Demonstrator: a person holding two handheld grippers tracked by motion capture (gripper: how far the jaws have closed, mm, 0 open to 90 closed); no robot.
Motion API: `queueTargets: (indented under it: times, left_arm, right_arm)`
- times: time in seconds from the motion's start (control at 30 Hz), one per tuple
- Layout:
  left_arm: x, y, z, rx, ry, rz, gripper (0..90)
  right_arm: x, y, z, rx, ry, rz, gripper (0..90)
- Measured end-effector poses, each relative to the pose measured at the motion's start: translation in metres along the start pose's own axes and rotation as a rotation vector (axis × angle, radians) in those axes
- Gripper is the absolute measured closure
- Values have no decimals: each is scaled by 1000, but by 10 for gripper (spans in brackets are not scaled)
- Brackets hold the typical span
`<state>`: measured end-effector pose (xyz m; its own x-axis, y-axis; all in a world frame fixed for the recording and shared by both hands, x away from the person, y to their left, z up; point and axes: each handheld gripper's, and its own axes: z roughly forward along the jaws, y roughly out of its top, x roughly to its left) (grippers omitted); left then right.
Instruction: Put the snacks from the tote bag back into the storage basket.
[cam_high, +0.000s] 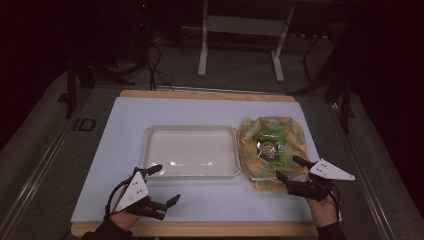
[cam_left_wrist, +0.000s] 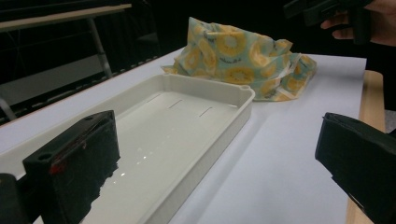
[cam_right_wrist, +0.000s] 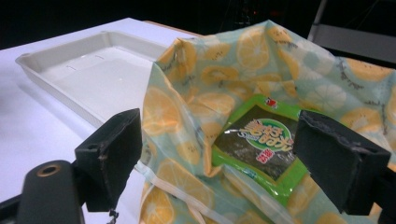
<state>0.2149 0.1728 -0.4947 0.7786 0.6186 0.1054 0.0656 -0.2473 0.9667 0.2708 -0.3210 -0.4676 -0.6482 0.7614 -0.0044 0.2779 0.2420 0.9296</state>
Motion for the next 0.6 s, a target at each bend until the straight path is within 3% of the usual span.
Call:
queueTargets:
  times: [0.27, 0.4, 0.6]
  left_arm:
    - [-3, -2, -5, 10, -3, 21, 3]
    - [-5, -2, -7, 16, -7, 22, 3]
    - [-7, -1, -9, 14, -9, 11, 3]
  right_arm:
    - [-7, -1, -8, 4, -22, 36, 148]
    - [-5, 0, -11, 43, 25, 18, 145]
    - [-1, 2, -12, 60, 100, -7, 145]
